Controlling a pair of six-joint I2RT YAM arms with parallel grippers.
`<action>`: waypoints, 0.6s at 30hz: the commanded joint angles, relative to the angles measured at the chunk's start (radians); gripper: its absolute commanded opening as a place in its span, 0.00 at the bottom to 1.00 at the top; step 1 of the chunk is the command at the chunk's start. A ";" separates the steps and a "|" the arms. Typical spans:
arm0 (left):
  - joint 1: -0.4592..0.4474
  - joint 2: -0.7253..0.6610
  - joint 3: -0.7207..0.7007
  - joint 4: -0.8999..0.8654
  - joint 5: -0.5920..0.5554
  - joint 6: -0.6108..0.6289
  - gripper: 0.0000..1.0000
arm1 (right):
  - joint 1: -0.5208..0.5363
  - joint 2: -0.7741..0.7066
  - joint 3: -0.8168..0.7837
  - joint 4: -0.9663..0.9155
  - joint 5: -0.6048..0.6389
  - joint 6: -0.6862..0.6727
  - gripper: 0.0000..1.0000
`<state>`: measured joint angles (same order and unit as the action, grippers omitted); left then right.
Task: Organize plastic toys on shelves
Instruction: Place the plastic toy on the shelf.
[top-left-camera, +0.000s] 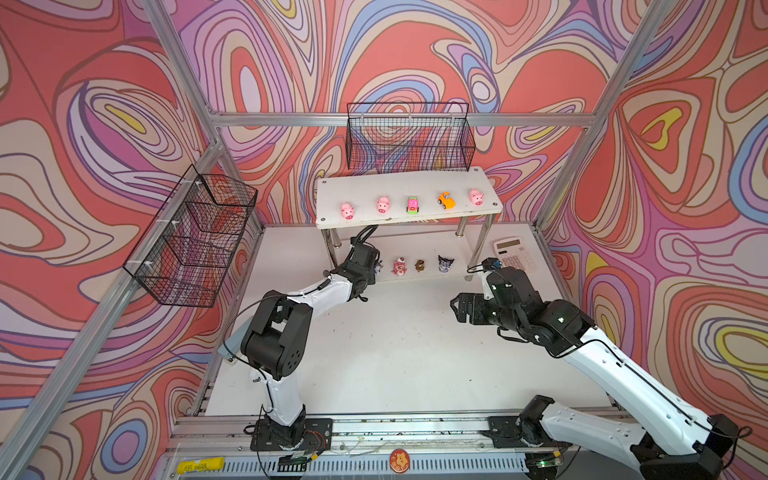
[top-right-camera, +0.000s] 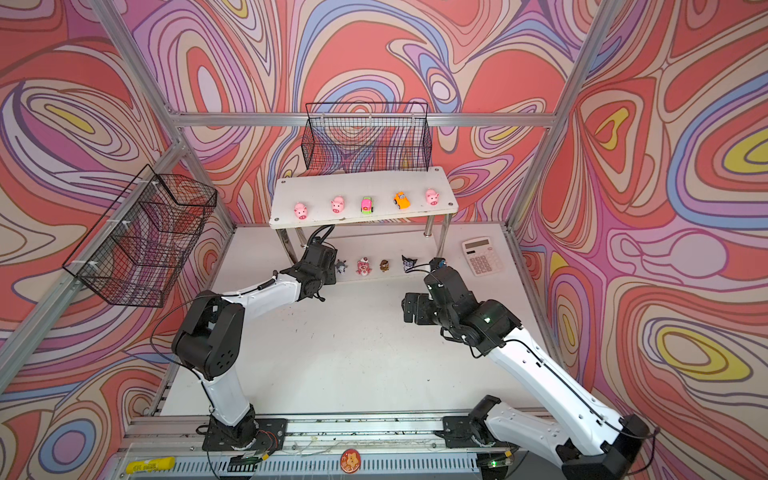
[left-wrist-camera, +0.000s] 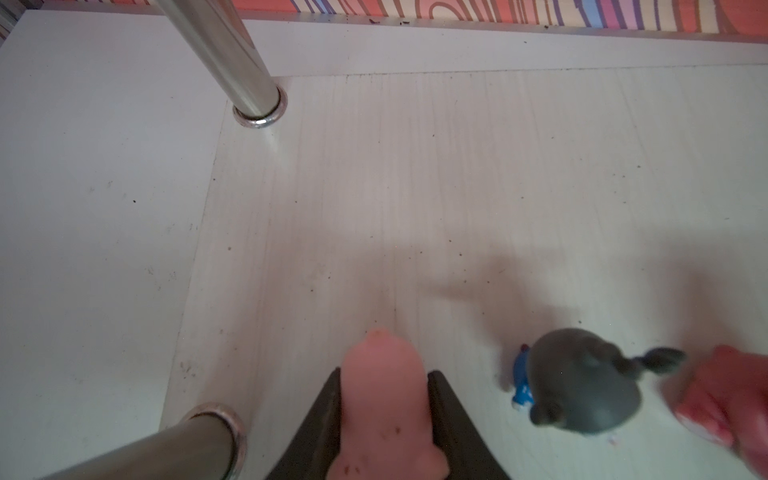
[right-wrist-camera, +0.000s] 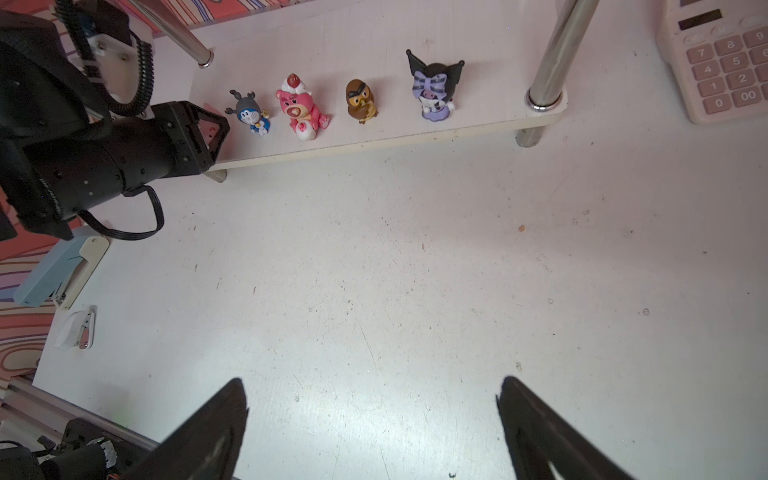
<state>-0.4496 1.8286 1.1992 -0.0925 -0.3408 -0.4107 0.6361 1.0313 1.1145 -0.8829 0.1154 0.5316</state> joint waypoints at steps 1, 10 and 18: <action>0.010 0.013 0.017 0.009 0.006 0.014 0.36 | 0.000 -0.004 0.022 -0.006 0.010 -0.011 0.98; 0.010 0.011 0.015 0.007 0.005 0.017 0.42 | 0.000 -0.014 0.019 -0.006 0.014 -0.010 0.98; 0.010 0.001 0.004 0.008 0.008 0.011 0.43 | 0.000 -0.019 0.015 -0.004 0.012 -0.010 0.98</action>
<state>-0.4496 1.8286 1.1992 -0.0925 -0.3386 -0.4110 0.6361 1.0286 1.1145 -0.8837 0.1154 0.5320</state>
